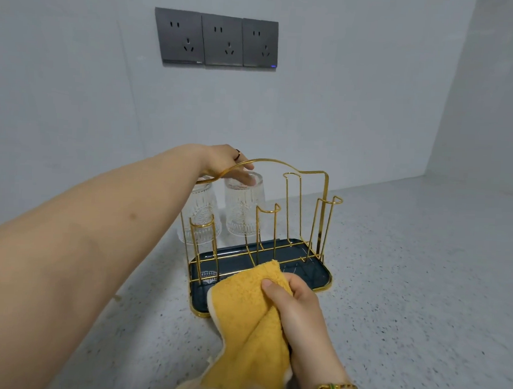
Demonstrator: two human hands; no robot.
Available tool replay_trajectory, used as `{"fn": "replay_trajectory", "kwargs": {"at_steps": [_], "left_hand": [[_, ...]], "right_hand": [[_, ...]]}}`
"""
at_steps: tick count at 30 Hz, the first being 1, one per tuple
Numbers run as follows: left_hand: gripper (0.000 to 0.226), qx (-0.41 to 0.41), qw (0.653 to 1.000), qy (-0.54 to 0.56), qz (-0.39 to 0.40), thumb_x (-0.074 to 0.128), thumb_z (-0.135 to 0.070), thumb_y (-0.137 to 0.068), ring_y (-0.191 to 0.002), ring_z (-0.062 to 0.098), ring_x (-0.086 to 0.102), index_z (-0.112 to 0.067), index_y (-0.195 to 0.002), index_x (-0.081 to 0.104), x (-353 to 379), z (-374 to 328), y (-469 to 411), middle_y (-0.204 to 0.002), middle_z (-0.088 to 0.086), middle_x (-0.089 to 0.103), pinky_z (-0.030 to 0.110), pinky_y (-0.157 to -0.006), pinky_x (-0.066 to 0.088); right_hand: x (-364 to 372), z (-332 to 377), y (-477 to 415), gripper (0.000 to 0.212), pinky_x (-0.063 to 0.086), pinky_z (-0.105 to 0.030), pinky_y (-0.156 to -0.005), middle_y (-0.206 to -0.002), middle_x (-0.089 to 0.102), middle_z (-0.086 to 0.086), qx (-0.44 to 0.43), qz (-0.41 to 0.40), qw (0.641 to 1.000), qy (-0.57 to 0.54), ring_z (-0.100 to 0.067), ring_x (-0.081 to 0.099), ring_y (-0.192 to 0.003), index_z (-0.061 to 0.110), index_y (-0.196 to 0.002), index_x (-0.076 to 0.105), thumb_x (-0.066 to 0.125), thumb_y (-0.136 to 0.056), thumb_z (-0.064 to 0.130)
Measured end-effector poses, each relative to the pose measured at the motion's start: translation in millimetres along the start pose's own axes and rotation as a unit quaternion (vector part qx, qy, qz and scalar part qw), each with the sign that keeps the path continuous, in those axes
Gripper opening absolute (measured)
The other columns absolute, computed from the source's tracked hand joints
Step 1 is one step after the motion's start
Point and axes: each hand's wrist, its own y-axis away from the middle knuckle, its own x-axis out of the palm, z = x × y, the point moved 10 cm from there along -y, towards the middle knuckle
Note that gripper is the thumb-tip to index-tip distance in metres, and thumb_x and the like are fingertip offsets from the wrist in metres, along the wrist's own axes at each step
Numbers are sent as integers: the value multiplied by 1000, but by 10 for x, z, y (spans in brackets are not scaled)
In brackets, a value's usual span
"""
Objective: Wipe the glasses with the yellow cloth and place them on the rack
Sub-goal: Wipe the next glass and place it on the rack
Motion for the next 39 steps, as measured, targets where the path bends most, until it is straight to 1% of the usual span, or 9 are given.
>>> {"fn": "replay_trajectory", "kwargs": {"at_steps": [7, 10, 14, 17, 20, 23, 31, 35, 39], "left_hand": [[33, -6, 976, 102, -194, 58, -21, -89, -100, 14, 50, -12, -121, 57, -683, 209, 711, -121, 6, 57, 21, -84, 36], [26, 7, 961, 117, -250, 56, -17, -89, -93, 11, 51, -12, -115, 60, -867, 264, 1161, -105, -2, 56, 14, -67, 39], [12, -2, 931, 189, -312, 57, -10, -88, -79, 2, 56, -20, -90, 63, -861, 661, 2036, -87, -9, 60, 7, -70, 41], [27, -32, 911, 223, -344, 58, -4, -86, -68, -10, 59, -30, -76, 58, -592, 1044, 2700, -82, -14, 60, 1, -69, 41], [28, -97, 878, 255, -392, 58, 1, -85, -59, -17, 54, -26, -77, 61, -331, 1543, 3281, -76, -11, 60, -2, -63, 40], [21, -184, 832, 271, -447, 58, 6, -83, -59, -3, 55, -5, -100, 62, -190, 2142, 3726, -74, -4, 54, 0, -58, 39], [84, -309, 848, 270, -335, 75, -13, -74, -127, 30, 42, -2, -142, 26, 234, 2874, 3761, -142, 18, 39, 35, -101, 34], [94, -283, 858, 288, -317, 84, -33, -51, -115, 23, 51, -10, -132, 41, 277, 2901, 3615, -118, 4, 53, 28, -93, 37], [104, -305, 844, 296, -327, 74, -60, -26, -105, 23, 61, -21, -118, 49, 432, 3243, 3455, -110, -1, 65, 46, -97, 45]], "right_hand": [[83, 92, 66, 4, 48, -40, -82, -87, 61, -6, -33, -3, 999, 36, -24, 59, -86, 16, -82, 58, 57, -84, 19], [27, 197, 113, 5, 46, -33, -71, -85, 61, -3, -72, -27, 995, 59, -19, 57, -83, 18, -80, 58, 57, -85, 20], [194, 288, 329, 7, 44, -34, -71, -83, 59, -1, -116, -46, 990, 70, -18, 55, -80, 19, -79, 55, 56, -85, 21], [422, 259, 505, 8, 44, -36, -77, -84, 57, -1, -125, -48, 989, 60, -18, 54, -81, 21, -78, 52, 56, -86, 21], [641, 277, 666, 9, 43, -34, -75, -83, 57, 0, -155, -39, 984, 78, -18, 54, -80, 23, -79, 51, 56, -86, 19], [859, 267, 797, 7, 43, -35, -76, -84, 56, 2, -160, -29, 984, 76, -18, 54, -81, 23, -81, 51, 56, -86, 20], [1480, 56, 833, 10, 47, -47, -87, -85, 56, -3, -73, -64, 993, -65, -27, 56, -88, 22, -78, 50, 55, -87, 23], [1701, -191, 902, 14, 46, -44, -87, -81, 56, 1, -49, -103, 987, -110, -21, 55, -82, 25, -75, 48, 56, -87, 21], [1791, -327, 963, 10, 47, -43, -84, -83, 61, -5, -40, -88, 989, -115, -20, 56, -76, 21, -78, 52, 57, -86, 19]]}}
